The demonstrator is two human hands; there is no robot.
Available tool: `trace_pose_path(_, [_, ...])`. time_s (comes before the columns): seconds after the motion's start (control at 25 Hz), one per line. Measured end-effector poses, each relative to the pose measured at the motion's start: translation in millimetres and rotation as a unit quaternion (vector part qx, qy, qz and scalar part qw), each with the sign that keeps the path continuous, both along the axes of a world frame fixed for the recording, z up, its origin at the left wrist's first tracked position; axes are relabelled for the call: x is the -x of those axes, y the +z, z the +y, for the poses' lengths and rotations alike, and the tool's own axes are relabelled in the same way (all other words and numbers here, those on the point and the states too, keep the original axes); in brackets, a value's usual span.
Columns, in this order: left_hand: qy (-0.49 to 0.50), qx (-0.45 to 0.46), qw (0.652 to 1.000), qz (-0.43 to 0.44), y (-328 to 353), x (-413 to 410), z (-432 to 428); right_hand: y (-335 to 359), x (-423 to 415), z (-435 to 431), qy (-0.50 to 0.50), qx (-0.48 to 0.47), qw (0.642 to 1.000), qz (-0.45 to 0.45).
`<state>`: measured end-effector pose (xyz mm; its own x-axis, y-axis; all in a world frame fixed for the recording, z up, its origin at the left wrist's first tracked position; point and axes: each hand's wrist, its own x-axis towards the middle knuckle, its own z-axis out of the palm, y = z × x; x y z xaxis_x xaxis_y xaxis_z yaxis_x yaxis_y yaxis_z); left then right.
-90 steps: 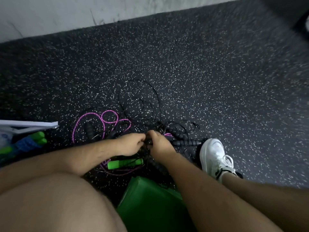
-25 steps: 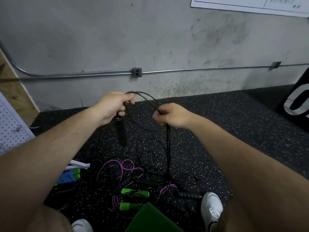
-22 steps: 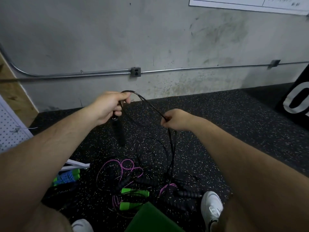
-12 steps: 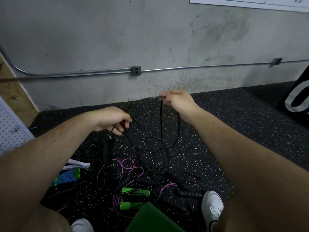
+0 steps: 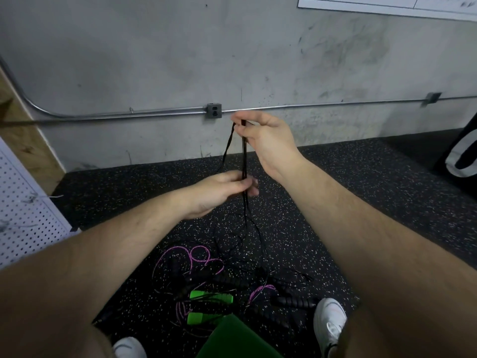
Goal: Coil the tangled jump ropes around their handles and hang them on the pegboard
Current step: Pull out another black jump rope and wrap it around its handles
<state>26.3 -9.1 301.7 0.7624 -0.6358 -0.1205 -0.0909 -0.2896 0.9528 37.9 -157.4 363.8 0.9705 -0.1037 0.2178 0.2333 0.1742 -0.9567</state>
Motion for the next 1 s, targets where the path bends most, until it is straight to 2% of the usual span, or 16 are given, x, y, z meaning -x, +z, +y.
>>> trace_pose_path(0.12, [0.085,0.043,0.995,-0.022,-1,2,-14,-2,2,-3,-0.048,-0.006,0.999,0.01])
trace_pose_path(0.16, [0.109,0.09,0.99,-0.01,2,2,-17,-3,5,-6,-0.077,0.029,0.996,0.019])
trace_pose_path(0.24, [0.139,0.179,0.974,0.027,12,-5,-19,-10,16,-14,-0.103,0.189,0.976,0.044])
trace_pose_path(0.28, [0.146,0.214,0.965,0.049,18,-10,-19,-14,23,-15,-0.058,0.275,0.957,0.075])
trace_pose_path(0.36, [0.154,0.263,0.948,0.085,30,-19,-17,-23,37,-7,0.108,0.401,0.895,0.161])
trace_pose_path(0.4, [0.154,0.279,0.943,0.099,34,-21,-16,-29,40,-1,0.166,0.43,0.869,0.178])
trace_pose_path(0.44, [0.158,0.288,0.939,0.106,38,-23,-16,-35,40,5,0.185,0.438,0.862,0.174])
trace_pose_path(0.52, [0.172,0.264,0.945,0.089,38,-26,-14,-40,36,11,0.147,0.407,0.89,0.144])
trace_pose_path(0.6, [0.164,0.185,0.967,0.058,31,-27,-5,-36,28,8,0.076,0.38,0.915,0.11])
trace_pose_path(0.68, [0.084,0.125,0.986,0.072,16,-21,9,-31,20,2,0.021,0.349,0.933,0.084])
trace_pose_path(0.76, [0.012,0.048,0.996,0.08,2,-10,18,-28,15,-1,0.014,0.271,0.959,0.076])
trace_pose_path(0.8, [0.004,0.001,0.999,0.054,-3,-6,20,-27,14,-1,0.02,0.23,0.97,0.072])
trace_pose_path(0.84, [0.014,-0.035,0.999,0.013,-4,-5,18,-27,12,-1,0.027,0.186,0.98,0.071])
trace_pose_path(0.92, [0.079,-0.04,0.994,-0.06,0,-9,13,-30,7,-3,0.036,0.115,0.988,0.099])
trace_pose_path(1.0, [0.159,0.022,0.984,-0.079,9,-17,13,-38,7,-6,0.085,0.151,0.973,0.151])
